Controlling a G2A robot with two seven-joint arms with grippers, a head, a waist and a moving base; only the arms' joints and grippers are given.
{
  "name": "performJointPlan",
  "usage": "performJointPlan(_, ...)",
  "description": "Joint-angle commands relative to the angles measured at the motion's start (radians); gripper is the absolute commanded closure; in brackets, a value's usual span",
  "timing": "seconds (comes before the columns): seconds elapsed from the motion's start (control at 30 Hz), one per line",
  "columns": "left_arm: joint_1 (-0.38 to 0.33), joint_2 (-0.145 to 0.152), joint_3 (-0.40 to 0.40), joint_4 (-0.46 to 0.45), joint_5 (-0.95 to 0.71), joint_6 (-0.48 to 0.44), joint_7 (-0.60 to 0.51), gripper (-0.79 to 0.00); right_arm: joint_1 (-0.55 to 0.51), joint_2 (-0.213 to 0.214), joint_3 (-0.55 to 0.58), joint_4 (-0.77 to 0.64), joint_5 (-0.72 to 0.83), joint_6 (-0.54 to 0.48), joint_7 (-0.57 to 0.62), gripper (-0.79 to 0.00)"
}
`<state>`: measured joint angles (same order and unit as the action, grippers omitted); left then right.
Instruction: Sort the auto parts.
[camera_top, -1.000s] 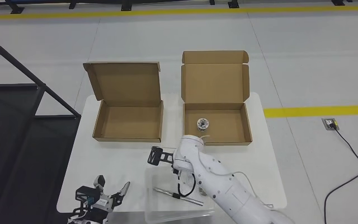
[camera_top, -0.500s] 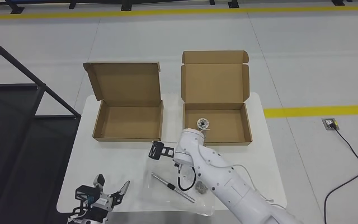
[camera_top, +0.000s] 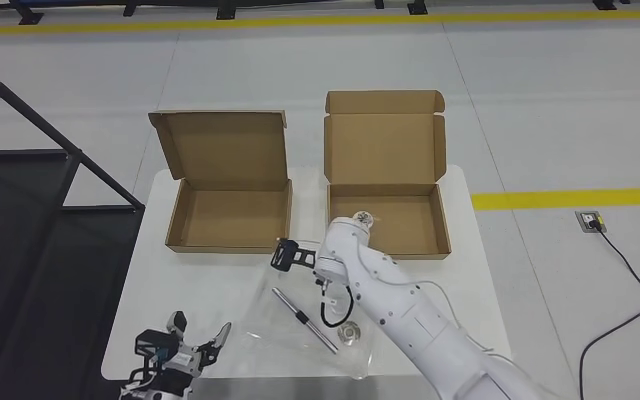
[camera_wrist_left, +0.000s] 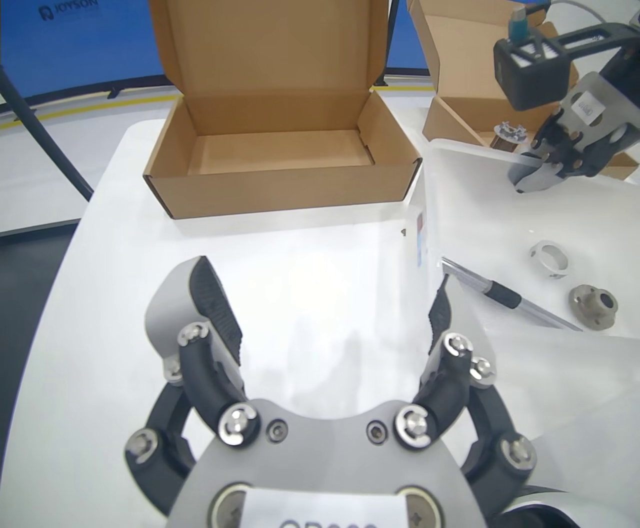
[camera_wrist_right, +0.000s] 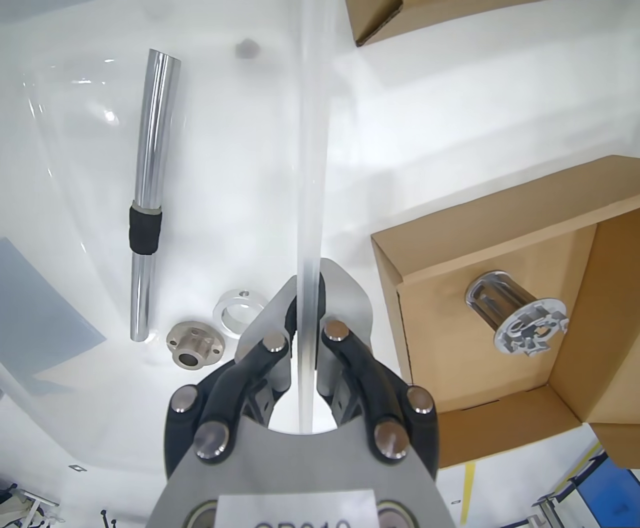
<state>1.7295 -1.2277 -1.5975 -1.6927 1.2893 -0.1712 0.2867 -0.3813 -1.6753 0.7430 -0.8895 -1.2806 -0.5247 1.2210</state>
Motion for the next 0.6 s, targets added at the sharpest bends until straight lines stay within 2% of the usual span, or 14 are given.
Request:
performJointPlan(0.0,-0.009,-0.001,0.002,0.007,-0.005,0.013,-0.011,-0.785,0.011,-0.004,-0.005,0.014,0.0,-0.005,-0.005,0.0)
performJointPlan(0.07,-0.017,-0.002,-0.001,0.015,-0.011,0.024,-0.024,-0.785,0.021,-0.007,-0.008,0.028,0.002,-0.009,-0.011,0.0)
performJointPlan(0.1,-0.022,-0.002,-0.002,0.019,-0.011,0.034,-0.036,-0.785,0.025,-0.009,-0.01,0.034,0.003,-0.011,-0.014,-0.031)
performJointPlan(0.13,-0.028,-0.003,0.0,0.022,-0.011,0.043,-0.048,-0.785,0.028,-0.01,-0.01,0.04,0.006,-0.01,-0.018,-0.308)
performJointPlan(0.17,-0.035,-0.003,0.002,0.027,-0.003,0.054,-0.06,-0.785,0.031,-0.011,-0.011,0.045,0.008,-0.01,-0.022,-0.646)
performJointPlan(0.2,-0.043,-0.004,0.006,0.032,0.009,0.066,-0.069,-0.785,0.033,-0.013,-0.011,0.048,0.009,-0.01,-0.026,-0.785)
performJointPlan(0.4,-0.104,-0.008,0.056,0.083,0.071,0.099,-0.114,-0.785,0.023,-0.012,-0.01,0.029,0.0,0.007,-0.039,-0.785)
performJointPlan(0.57,-0.141,-0.01,0.09,0.111,0.109,0.095,-0.125,-0.785,-0.032,0.009,0.022,-0.077,-0.022,0.023,-0.074,-0.785)
